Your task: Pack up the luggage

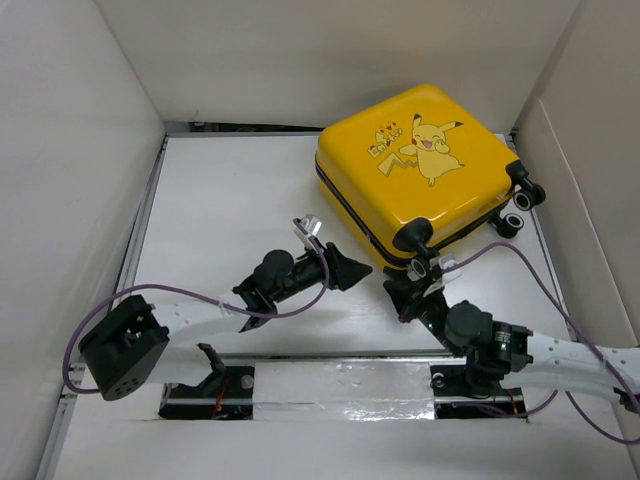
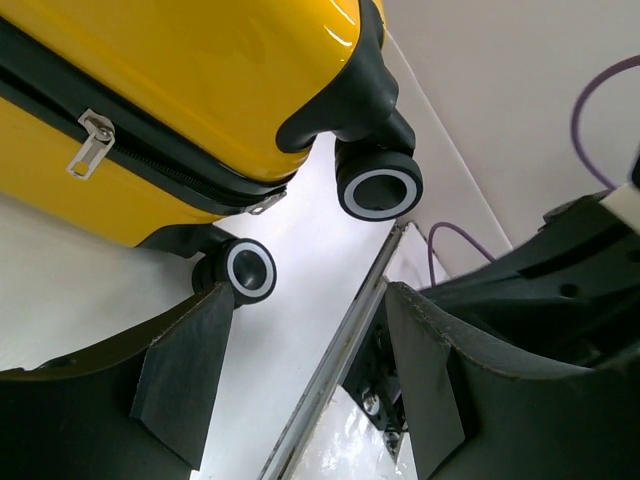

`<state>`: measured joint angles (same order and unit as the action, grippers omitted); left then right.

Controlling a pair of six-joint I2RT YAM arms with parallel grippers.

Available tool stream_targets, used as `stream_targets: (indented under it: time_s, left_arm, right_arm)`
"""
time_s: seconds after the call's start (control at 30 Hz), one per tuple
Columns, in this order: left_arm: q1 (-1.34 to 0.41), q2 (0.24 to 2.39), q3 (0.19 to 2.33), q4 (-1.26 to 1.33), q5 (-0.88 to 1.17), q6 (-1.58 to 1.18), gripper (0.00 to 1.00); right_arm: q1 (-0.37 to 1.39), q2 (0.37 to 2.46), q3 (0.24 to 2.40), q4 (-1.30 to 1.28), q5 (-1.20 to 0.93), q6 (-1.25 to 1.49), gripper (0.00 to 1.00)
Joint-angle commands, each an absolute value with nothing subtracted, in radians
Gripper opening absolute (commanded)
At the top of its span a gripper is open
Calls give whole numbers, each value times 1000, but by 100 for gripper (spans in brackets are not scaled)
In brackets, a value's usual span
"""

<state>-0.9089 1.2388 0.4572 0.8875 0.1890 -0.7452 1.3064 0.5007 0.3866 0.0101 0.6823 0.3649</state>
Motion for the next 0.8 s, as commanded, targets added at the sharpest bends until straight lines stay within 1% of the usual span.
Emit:
stream_targets:
  time_s: [0.0, 0.13, 0.23, 0.37, 0.43, 0.57, 0.7, 0.77]
  left_arm:
    - [-913, 1247, 520, 940, 209, -736, 59]
    - [-913, 1243, 558, 899, 192, -704, 59]
    - [-913, 1250, 581, 881, 196, -692, 59]
    - [-913, 1264, 584, 885, 202, -689, 59]
    - [-913, 1270, 583, 891, 206, -689, 59]
    - [-913, 1282, 586, 902, 219, -692, 59]
    - [-913, 1292, 591, 908, 230, -696, 59]
    - [-913, 1293, 591, 911, 232, -696, 59]
  right_arm:
    - [1328, 474, 325, 170, 931, 422, 0]
    - [1328, 428, 172, 297, 1038, 449, 0]
    - [1328, 405, 137, 260, 1075, 495, 1]
    - [1328, 376, 92, 241, 1104, 538, 15]
    - [1307, 364, 74, 230, 1106, 571, 20]
    - [1252, 348, 32, 311, 1065, 522, 30]
    - [1174, 379, 11, 423, 1037, 447, 32]
    - [1155, 416, -9, 532, 1010, 411, 34]
